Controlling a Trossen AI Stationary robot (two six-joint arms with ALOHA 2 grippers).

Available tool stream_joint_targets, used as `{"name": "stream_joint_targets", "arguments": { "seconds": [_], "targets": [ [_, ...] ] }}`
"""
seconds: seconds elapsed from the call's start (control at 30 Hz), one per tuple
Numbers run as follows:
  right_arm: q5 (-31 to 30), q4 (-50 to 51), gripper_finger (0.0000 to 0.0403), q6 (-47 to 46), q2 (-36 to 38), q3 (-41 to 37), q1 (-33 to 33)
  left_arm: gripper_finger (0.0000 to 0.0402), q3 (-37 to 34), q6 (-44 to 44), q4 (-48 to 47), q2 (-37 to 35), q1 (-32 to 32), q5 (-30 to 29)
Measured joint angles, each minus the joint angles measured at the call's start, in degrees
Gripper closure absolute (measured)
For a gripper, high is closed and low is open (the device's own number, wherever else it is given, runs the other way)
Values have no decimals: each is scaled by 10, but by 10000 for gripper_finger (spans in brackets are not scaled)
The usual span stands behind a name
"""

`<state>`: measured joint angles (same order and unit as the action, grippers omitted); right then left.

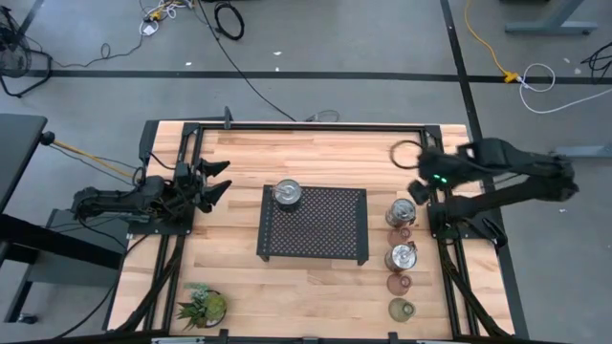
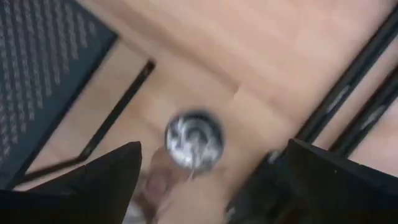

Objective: Pick & Place candle stick holders
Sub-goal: Put the top brown scented candle on the shelf aligned with the other scented candle

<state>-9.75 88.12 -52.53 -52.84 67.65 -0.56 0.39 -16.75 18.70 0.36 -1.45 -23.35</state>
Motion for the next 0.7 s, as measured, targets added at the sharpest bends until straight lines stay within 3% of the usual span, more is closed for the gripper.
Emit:
{"name": "stream_joint_targets", "arguments": {
  "seconds": [0.23,0.5,0.7],
  "targets": [
    [108,-87,4,-50,78,-128,19,16,0,0,1,0,0,0],
    [158,-121,4,-4,80,-202,19,16,0,0,2,0,0,0],
    [182,-171,5,24,76,-215,19,16,0,0,2,0,0,0]
  ]
}}
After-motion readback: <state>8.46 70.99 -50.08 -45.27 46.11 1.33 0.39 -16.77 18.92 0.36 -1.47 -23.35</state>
